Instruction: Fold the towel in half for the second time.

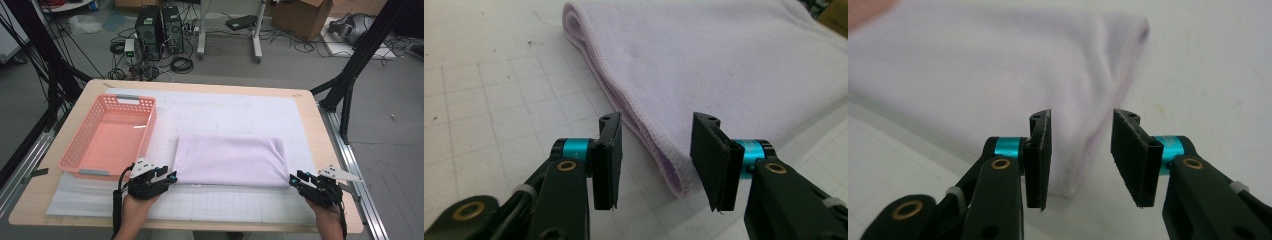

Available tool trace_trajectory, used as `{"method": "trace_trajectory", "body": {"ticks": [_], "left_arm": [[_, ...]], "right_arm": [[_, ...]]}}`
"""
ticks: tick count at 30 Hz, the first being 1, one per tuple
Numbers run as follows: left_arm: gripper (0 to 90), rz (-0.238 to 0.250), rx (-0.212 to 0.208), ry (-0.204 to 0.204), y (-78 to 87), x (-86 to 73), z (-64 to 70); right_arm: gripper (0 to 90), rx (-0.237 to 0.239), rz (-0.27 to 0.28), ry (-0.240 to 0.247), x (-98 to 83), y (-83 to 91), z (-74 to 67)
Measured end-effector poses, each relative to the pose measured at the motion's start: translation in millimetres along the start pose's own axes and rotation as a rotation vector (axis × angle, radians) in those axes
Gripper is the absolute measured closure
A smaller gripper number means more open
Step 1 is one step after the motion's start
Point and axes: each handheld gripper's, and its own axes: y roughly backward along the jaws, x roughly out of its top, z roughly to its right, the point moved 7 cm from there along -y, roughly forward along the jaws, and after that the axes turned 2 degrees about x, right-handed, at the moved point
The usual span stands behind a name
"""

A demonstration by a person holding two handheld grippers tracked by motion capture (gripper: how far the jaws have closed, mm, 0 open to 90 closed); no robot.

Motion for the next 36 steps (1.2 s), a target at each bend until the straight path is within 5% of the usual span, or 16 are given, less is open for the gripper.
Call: {"method": "trace_trajectory", "body": {"ticks": [2,5,10,15,24,36], "left_arm": [[54.1,0.01,-0.008,-0.006,1.0,0.3,-0.4],[51.1,0.012,-0.016,-0.017,1.0,0.5,1.1],[47.1,0.035,-0.039,-0.045,3.3,4.6,7.5],[40.7,0.055,-0.067,-0.057,7.7,9.1,12.1],[23.4,0.1,-0.095,-0.074,15.1,12.1,25.3],[19.1,0.137,-0.086,-0.101,21.4,15.4,25.4]], "right_arm": [[64.8,0.04,0.006,0.018,-0.3,-2.7,-7.9],[67.6,0.064,-0.063,0.055,-9.8,-16.1,-13.7],[68.8,-0.022,-0.138,0.053,-22.2,-18.8,-2.2],[54.0,-0.044,-0.057,0.03,-13.5,2.0,-2.0],[25.7,-0.041,0.037,0.069,-10.0,21.9,-9.5],[20.4,0.0,0.054,0.148,-5.9,14.6,-27.0]]}}
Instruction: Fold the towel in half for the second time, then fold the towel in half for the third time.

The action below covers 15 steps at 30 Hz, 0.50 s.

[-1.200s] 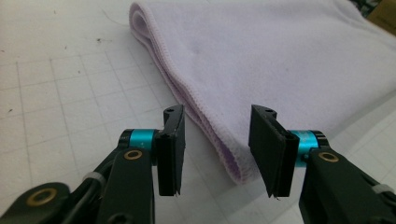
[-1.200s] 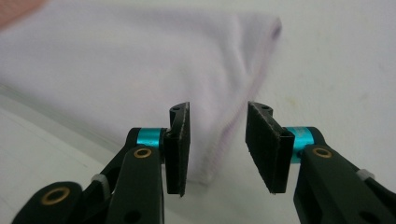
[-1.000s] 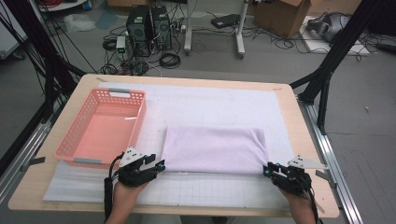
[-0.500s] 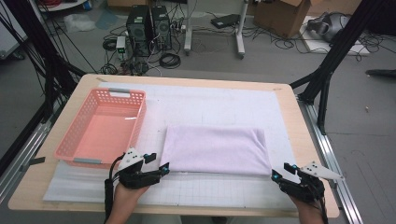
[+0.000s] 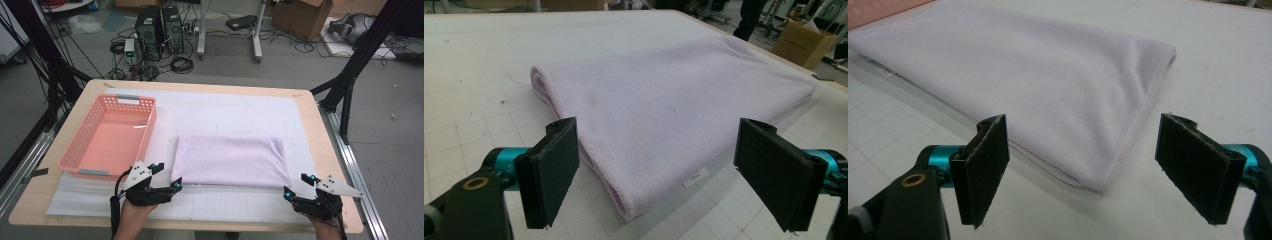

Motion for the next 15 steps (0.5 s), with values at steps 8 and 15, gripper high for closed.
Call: {"method": "trace_trajectory", "body": {"ticks": [8,15], "left_arm": [[19.6,-0.001,0.003,-0.004,0.9,0.8,-0.4],[19.6,-0.001,-0.02,0.012,-0.6,0.2,1.7]], "right_arm": [[20.4,-0.007,0.003,-0.008,-0.2,1.6,2.7],[20.4,-0.011,0.001,-0.021,-0.6,2.5,4.3]]}}
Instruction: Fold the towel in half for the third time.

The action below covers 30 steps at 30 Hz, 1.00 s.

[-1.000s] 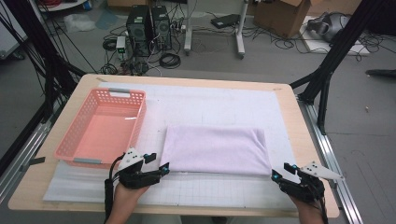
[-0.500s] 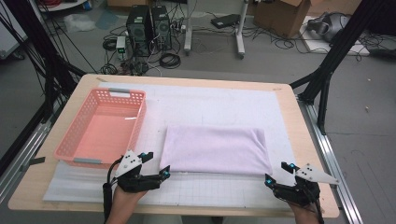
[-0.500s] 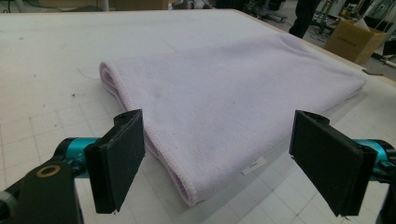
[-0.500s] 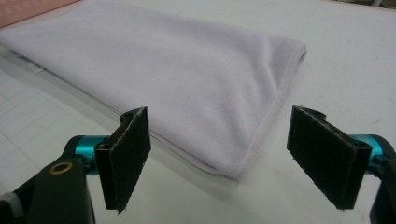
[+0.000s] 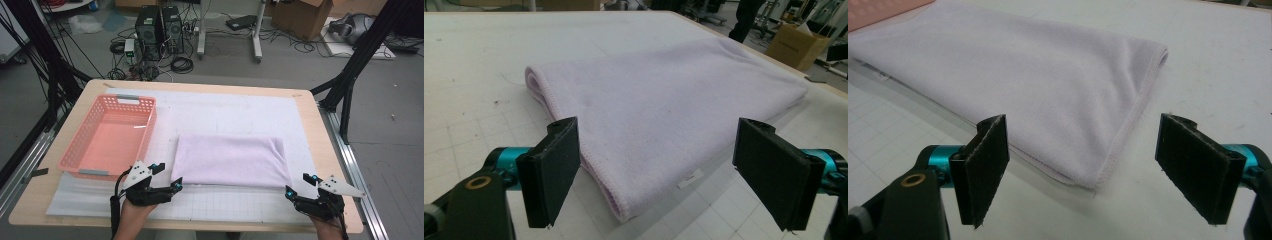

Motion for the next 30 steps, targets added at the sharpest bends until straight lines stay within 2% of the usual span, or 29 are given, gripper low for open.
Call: {"method": "trace_trajectory", "body": {"ticks": [3,5,7,11,15,18,19,21,23,30], "left_arm": [[19.6,-0.016,0.006,0.002,-2.3,-2.3,-2.2],[19.7,-0.022,0.001,0.028,-3.4,-3.1,-3.6],[19.7,-0.024,-0.026,0.057,-4.0,-2.8,-3.5],[20.4,-0.042,-0.01,0.044,-6.6,-5.3,-5.2],[22.3,-0.079,0.028,0.037,-10.4,-9.9,-8.5],[23.0,-0.11,0.007,0.04,-11.8,-13.4,-6.5],[25.7,-0.113,0.009,0.04,-12.0,-13.6,-6.8],[26.6,-0.112,0.016,0.045,-12.6,-13.6,-7.7],[26.7,-0.125,0.041,0.062,-14.5,-15.4,-12.3],[31.8,-0.18,0.095,0.074,-21.9,-23.9,-19.5]], "right_arm": [[20.3,0.001,-0.004,0.0,-0.5,-0.5,0.3],[20.4,-0.001,-0.007,-0.001,-1.4,-1.1,0.6],[20.4,0.0,-0.009,-0.003,-2.2,-1.3,0.1],[20.3,0.004,-0.014,0.003,-2.0,-1.5,-1.8],[20.4,0.012,-0.015,0.018,-1.0,-2.5,-2.6],[20.4,0.021,-0.022,0.01,-3.2,-3.1,-2.9],[20.3,0.024,-0.023,0.006,-3.7,-4.0,-3.2],[20.3,0.025,-0.025,0.009,-3.9,-4.4,-2.7],[20.3,0.034,-0.025,0.001,-4.5,-5.0,-3.0],[20.3,0.039,-0.033,-0.004,-5.3,-6.9,-4.6]]}}
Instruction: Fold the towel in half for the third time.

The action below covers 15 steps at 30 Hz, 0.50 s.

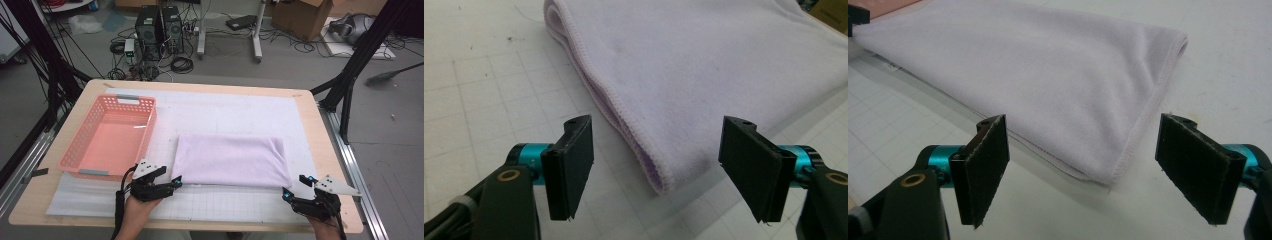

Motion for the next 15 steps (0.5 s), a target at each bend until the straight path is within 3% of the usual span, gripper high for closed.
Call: {"method": "trace_trajectory", "body": {"ticks": [9,11,15], "left_arm": [[36.2,-0.065,0.008,0.04,-8.3,-3.3,-3.9],[38.7,-0.079,0.014,0.026,-10.1,-3.8,-2.5],[44.0,-0.099,0.029,-0.039,-13.0,-3.7,0.9]], "right_arm": [[20.3,0.021,-0.024,0.01,-0.5,-9.9,-7.1],[20.3,0.025,-0.025,0.014,0.7,-12.6,-7.9],[20.3,0.032,-0.017,0.009,4.6,-19.1,-9.2]]}}
